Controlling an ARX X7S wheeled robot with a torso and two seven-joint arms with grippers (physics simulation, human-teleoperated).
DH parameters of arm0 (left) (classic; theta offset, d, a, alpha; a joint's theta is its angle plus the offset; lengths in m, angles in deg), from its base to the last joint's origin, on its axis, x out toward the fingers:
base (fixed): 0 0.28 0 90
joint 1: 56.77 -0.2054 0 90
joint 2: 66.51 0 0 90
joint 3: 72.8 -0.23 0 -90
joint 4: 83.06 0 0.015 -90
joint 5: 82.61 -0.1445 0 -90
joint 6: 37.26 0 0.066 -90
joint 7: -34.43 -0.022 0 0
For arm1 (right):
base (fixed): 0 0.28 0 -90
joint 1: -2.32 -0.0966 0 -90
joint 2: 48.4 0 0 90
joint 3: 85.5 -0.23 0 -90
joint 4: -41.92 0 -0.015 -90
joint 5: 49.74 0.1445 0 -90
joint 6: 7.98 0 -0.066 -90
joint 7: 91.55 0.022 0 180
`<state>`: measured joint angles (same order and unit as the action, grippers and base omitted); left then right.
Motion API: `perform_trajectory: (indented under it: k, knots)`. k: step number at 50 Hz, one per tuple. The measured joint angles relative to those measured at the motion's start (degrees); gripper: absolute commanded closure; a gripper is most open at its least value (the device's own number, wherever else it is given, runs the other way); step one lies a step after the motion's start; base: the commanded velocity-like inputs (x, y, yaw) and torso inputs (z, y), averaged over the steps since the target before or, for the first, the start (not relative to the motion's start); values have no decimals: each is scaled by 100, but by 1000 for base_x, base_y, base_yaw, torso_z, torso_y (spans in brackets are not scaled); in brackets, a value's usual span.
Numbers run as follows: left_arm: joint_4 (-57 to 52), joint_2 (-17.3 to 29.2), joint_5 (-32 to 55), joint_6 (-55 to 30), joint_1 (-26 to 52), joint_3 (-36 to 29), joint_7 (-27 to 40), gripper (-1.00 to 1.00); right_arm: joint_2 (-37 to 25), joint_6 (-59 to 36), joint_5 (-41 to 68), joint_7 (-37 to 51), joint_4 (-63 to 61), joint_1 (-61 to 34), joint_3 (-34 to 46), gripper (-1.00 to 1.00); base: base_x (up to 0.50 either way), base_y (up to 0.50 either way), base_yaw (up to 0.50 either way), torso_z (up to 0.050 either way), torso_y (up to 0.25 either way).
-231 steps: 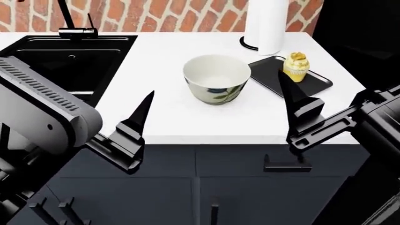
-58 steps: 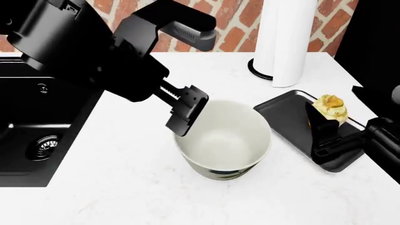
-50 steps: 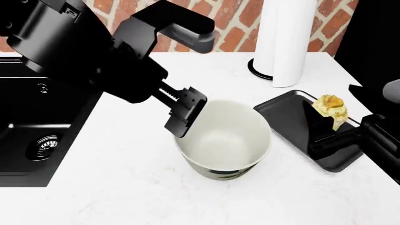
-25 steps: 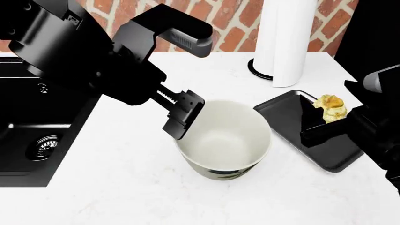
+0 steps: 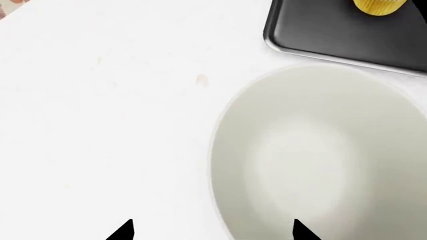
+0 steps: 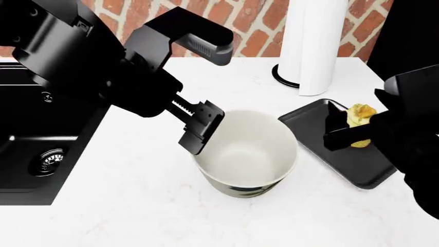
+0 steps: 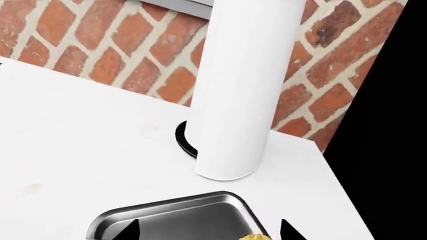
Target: Move the fresh-baked cupcake off the tray onto the counter, and place the bowl used for mixing into the sink.
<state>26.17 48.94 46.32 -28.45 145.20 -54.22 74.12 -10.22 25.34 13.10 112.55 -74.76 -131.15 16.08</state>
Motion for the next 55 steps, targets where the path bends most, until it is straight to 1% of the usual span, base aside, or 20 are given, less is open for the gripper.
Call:
perform_trajectory:
  k: [24, 55]
  knots:
    - [-26, 11, -97, 47, 21, -63, -116, -100, 195, 80, -406, 193, 569, 37, 174, -100, 0, 0, 0, 0, 0]
    - [-93, 27, -180, 112, 53, -143, -229, -100, 433, 360, -411, 193, 1127, 205, 38, -100, 0, 0, 0, 0, 0]
